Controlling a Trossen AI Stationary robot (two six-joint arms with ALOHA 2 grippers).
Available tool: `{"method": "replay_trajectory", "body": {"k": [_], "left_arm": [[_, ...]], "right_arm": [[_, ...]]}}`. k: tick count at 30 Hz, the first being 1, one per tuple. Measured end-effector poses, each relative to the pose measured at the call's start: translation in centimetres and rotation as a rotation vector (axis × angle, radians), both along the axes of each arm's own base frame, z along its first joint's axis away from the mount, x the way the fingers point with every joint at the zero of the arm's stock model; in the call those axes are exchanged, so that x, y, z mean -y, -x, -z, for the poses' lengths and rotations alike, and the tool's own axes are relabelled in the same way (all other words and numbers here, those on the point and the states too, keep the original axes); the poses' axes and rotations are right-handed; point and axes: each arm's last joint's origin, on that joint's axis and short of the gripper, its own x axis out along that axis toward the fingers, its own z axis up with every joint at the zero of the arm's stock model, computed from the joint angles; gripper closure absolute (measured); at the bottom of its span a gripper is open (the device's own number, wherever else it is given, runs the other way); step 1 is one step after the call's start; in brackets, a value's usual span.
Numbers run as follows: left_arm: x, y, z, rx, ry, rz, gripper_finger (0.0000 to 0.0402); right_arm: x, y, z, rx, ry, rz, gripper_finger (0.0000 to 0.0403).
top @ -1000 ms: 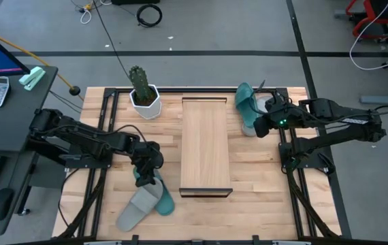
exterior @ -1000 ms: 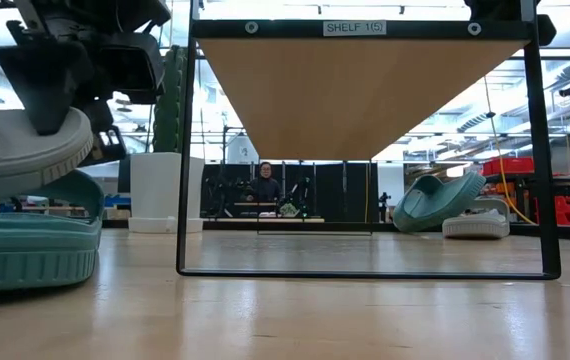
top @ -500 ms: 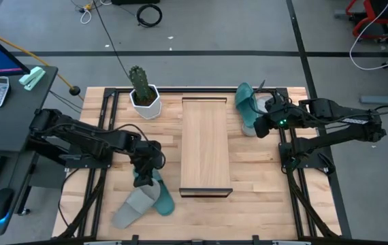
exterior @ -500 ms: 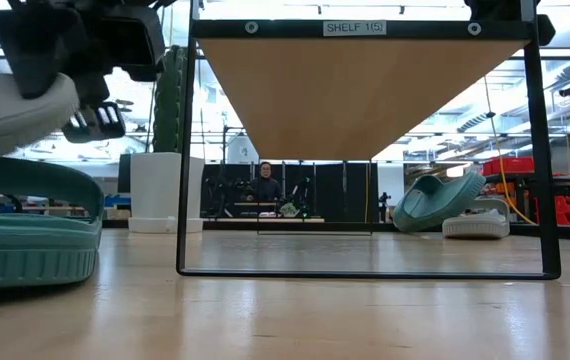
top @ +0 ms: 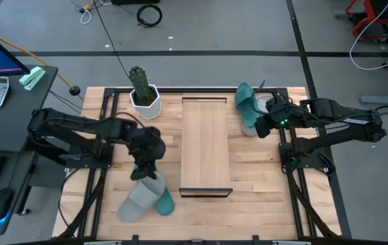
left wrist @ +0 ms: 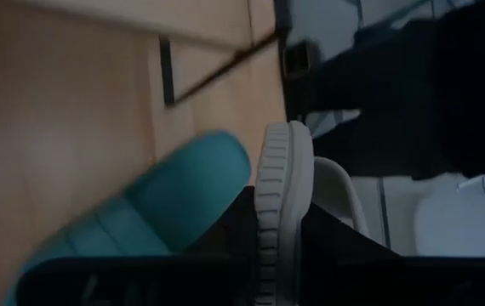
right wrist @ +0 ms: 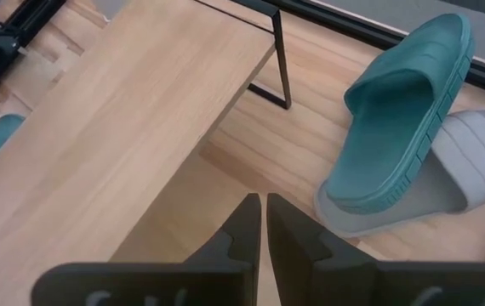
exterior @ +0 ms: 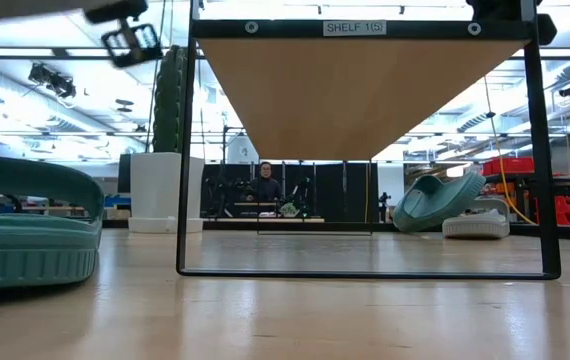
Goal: Pick and place slides into the shelf
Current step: Put the bottom gray slipper on the shelf
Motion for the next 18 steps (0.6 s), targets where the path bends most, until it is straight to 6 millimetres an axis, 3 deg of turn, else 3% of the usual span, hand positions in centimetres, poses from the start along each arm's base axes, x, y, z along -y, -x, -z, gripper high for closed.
{"method": "replay_trajectory", "body": {"k": [7,11,18], "left_arm": [[-1.7,0.1,-4.3,0.042,-0.068,-0.091,0.0340],[-2.0,0.8,-6.4,0.027,-0.122,-0.153,0.0357],[-2.2,2.4,-10.0,0.115,-0.136,-0.406,0.0356]], "right_arm": [[0.0,0.7,-0.3,0.017,0.001,0.000,0.0373],[-0.1,1.3,-0.4,0.025,0.001,0.000,0.0373],[-0.1,2.4,-0.5,0.011,0.010,-0.004,0.0373]]}}
